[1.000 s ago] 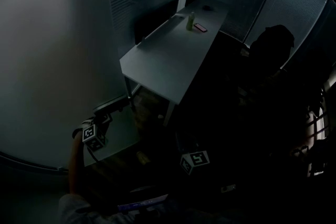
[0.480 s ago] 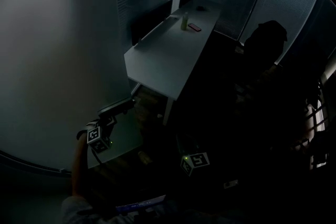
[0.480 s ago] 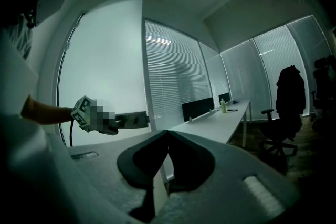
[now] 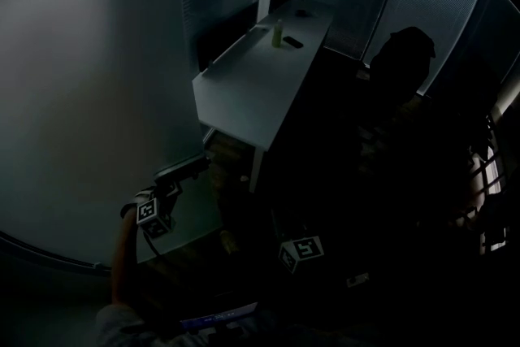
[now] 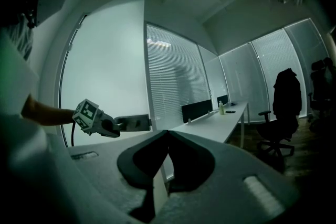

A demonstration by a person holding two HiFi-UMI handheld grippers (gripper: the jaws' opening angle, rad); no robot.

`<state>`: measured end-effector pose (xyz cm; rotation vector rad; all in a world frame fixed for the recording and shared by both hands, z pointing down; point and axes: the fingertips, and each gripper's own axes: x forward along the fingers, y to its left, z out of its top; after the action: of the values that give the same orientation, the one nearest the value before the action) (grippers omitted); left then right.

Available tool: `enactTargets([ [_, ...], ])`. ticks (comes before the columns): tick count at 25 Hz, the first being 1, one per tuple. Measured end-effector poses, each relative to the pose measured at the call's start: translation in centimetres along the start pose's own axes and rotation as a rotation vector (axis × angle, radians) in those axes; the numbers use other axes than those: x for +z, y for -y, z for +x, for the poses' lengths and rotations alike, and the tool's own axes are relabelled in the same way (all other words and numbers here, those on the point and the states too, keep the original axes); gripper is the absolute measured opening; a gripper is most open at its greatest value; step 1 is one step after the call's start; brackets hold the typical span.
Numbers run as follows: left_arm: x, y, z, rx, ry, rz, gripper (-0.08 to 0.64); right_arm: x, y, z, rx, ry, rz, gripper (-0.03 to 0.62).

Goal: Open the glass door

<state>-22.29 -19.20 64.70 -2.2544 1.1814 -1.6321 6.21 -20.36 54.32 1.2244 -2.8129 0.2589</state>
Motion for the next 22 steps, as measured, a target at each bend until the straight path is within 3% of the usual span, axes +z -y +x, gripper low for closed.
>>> enactTargets([
  [22, 2.2, 5.3, -2.7, -0.021, 0.043, 0.062, 0.002, -0.8, -0.7, -6.4, -0.05, 0.0, 0.001, 0.003],
])
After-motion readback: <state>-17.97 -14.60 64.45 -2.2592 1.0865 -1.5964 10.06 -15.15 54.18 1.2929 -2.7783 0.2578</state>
